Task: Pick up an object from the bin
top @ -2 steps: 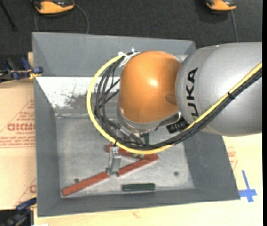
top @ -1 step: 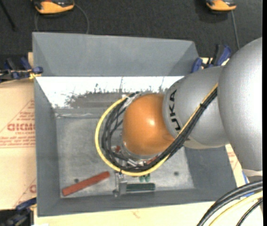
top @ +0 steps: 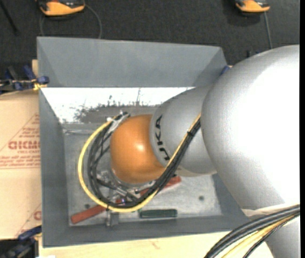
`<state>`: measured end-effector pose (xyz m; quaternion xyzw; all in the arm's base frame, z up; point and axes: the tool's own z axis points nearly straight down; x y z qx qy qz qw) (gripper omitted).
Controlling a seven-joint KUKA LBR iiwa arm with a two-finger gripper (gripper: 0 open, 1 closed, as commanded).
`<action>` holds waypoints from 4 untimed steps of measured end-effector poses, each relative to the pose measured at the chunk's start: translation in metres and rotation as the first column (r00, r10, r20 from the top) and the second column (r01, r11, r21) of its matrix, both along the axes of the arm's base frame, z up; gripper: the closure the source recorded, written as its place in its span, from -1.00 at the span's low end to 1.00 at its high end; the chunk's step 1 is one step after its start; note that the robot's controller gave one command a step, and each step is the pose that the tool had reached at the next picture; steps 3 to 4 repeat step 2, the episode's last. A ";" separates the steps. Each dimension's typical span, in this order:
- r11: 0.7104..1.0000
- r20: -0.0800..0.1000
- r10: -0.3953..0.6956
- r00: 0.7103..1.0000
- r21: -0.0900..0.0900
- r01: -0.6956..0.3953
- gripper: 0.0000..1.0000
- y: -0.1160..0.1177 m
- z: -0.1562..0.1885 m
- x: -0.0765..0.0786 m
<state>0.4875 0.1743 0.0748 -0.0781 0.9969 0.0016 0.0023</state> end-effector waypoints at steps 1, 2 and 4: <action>1.000 -0.002 -0.009 1.000 -0.001 0.009 1.00 -0.003 0.001 0.000; 1.000 0.007 -0.022 1.000 -0.001 0.022 1.00 -0.005 0.163 0.012; 1.000 0.007 -0.022 1.000 -0.001 0.022 1.00 -0.005 0.163 0.012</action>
Offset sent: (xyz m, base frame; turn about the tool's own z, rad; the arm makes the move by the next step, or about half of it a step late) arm 0.0000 0.0000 0.0000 0.0000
